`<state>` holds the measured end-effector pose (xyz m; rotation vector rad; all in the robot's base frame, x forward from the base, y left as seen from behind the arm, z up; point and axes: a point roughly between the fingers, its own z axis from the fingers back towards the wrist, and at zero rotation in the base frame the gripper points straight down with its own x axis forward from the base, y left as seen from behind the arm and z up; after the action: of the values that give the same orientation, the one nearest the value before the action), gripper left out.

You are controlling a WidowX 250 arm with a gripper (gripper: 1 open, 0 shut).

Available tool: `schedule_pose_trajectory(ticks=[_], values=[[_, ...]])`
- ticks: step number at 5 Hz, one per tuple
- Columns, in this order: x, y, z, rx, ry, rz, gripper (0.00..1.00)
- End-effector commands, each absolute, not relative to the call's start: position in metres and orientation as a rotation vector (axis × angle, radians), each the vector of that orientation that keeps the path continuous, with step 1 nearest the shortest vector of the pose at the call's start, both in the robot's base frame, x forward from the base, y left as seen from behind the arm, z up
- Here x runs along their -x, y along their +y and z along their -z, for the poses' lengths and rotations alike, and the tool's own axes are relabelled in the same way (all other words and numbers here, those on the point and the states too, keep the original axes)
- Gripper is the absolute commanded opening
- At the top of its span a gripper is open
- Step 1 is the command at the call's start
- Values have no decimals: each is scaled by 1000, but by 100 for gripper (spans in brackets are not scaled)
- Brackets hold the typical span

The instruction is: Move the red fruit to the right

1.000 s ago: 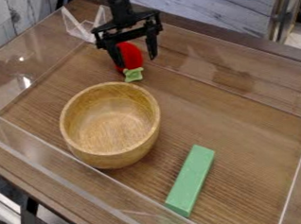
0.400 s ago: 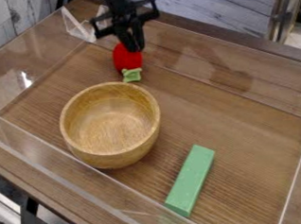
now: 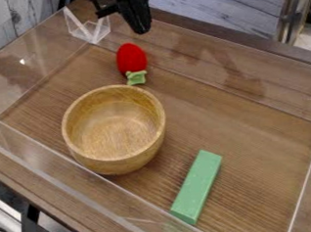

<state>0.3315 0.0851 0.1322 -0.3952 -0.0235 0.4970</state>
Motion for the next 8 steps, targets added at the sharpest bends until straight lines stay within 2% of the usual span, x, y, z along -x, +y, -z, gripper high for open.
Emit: schedule_pose_trajectory(ticks=[1,3,5,6,7,8], values=[[-318,59,-153,388,-88,-478,0],[-281,-1,-138,382,-53,-333,0],[-258,-85,-89,336,7,-87,0],[-241,-85,-72,306,32,-54,0],[-227,-82,-64,273,40,1,0],[-219,-88,-56,243,33,-33,100]])
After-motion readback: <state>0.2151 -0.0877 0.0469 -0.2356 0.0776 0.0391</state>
